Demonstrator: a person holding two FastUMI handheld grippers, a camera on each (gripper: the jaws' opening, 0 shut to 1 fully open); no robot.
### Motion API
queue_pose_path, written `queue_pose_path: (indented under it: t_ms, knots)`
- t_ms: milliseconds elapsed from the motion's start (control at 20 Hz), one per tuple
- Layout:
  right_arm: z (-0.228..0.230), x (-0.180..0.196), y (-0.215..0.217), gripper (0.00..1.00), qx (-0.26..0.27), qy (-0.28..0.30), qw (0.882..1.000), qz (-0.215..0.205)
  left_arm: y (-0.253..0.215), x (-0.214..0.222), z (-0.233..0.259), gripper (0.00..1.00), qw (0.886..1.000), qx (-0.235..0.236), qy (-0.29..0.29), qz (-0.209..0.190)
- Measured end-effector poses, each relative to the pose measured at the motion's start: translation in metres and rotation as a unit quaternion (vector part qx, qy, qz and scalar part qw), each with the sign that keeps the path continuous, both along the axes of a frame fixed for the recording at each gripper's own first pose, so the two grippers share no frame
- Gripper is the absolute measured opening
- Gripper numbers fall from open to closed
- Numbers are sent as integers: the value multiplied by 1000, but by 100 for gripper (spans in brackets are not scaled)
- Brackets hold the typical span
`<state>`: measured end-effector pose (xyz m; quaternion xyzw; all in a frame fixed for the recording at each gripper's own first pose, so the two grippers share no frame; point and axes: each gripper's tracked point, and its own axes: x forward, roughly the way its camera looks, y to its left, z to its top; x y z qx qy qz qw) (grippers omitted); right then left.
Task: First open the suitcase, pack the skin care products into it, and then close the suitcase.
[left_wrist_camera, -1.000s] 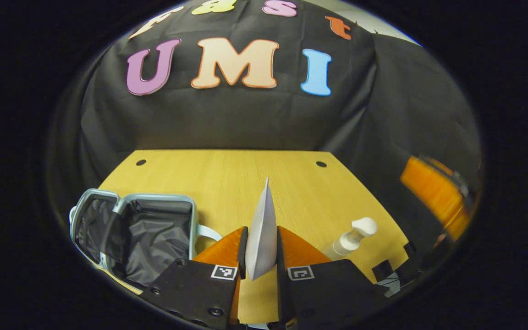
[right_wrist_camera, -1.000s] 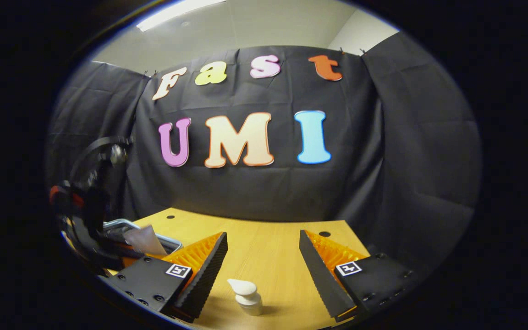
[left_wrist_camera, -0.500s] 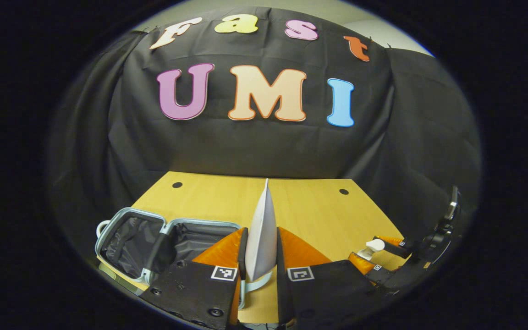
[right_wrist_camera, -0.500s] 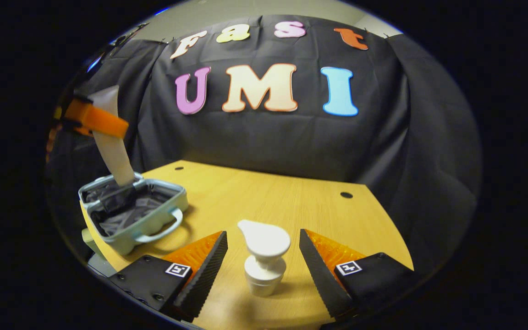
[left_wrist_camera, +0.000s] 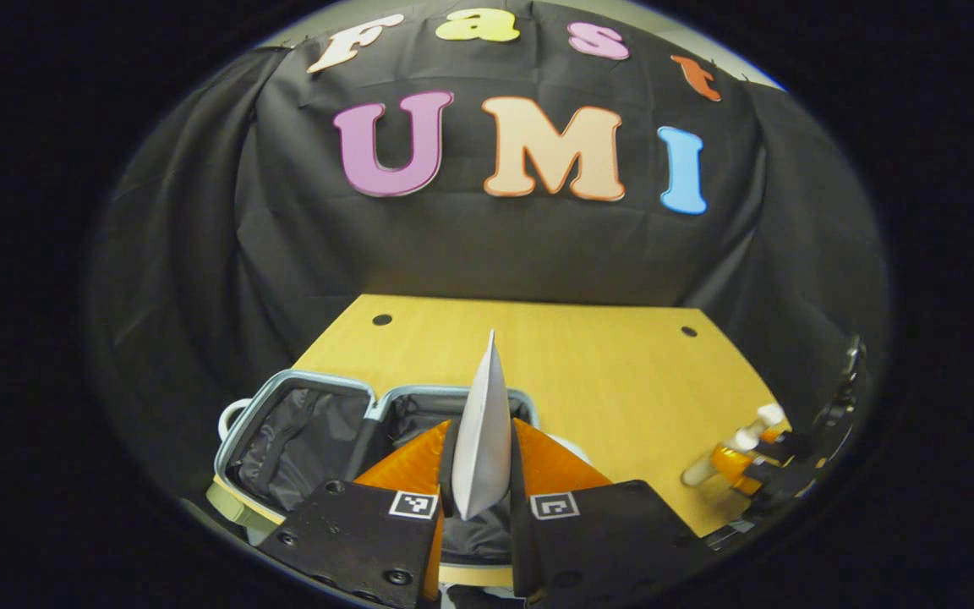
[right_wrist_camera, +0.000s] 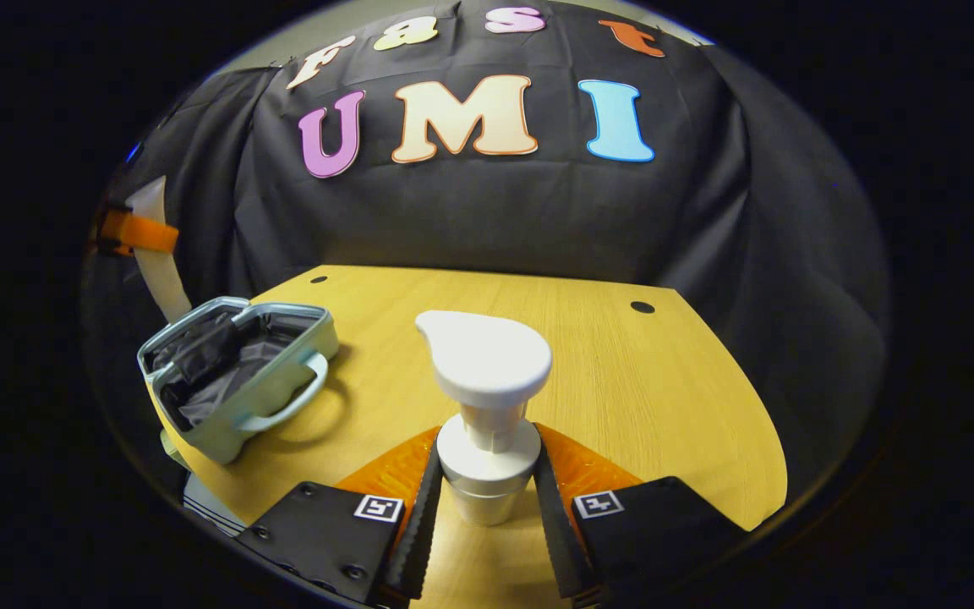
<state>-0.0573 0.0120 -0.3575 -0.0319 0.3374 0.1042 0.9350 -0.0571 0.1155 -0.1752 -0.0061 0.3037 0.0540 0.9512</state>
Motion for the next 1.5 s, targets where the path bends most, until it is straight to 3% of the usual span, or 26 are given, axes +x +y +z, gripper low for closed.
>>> queue_pose_path:
  t_ms: [250,650,850,1000,1050,1100,1250,1500]
  knots:
    - [59,5,59,58,50,-23,998,9,40,-12,-66,25,995,0,99,1]
    - [111,-18,152,58,98,-30,994,48,53,-22,-158,26,975,-39,216,-24]
    - [104,-31,199,58,151,12,987,55,55,1,-161,26,979,-46,191,-51]
    - [92,-32,223,58,154,31,986,55,57,6,-175,36,978,-65,187,-60]
    - [87,-30,230,58,152,35,986,58,55,8,-175,43,978,-73,183,-64]
    - [79,-31,239,56,149,44,986,61,57,10,-172,61,980,-74,174,-68]
    - [61,-33,262,56,153,68,984,65,64,17,-141,78,987,-76,119,-79]
    - [16,-41,301,56,136,107,982,74,116,13,-78,79,994,-88,50,-48]
